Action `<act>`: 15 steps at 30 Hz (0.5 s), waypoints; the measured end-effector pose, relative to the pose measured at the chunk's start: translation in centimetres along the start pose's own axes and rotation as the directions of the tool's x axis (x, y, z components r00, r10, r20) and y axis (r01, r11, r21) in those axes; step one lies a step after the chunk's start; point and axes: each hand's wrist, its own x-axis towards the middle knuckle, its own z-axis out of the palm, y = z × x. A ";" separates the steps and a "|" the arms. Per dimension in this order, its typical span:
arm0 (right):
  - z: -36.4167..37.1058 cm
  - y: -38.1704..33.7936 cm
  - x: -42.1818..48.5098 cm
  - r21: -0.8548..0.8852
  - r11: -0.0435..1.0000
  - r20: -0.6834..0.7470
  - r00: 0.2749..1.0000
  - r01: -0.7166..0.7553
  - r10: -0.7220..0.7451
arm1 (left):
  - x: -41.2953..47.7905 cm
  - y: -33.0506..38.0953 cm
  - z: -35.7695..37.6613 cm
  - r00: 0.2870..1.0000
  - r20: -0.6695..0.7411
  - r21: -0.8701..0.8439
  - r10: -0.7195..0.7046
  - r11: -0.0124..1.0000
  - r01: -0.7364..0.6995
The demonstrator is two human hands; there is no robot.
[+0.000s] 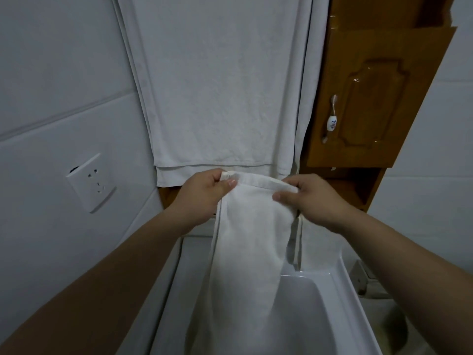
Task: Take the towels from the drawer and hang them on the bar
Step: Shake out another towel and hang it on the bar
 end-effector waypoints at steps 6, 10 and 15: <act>-1.7 -2.1 2.0 -0.162 0.984 -0.144 0.984 0.079 -0.103 | 0.5 0.6 -0.2 0.977 0.016 0.472 0.212 0.860 -0.195; -2.9 -3.9 2.7 -0.339 0.932 -0.076 0.983 0.130 -0.164 | 1.5 2.4 -1.7 0.972 -0.148 0.386 0.180 0.916 -0.111; -3.7 -5.1 4.2 -0.464 0.875 -0.163 0.958 0.137 -0.236 | 1.7 3.5 -1.1 0.984 -0.038 0.507 0.173 0.852 -0.130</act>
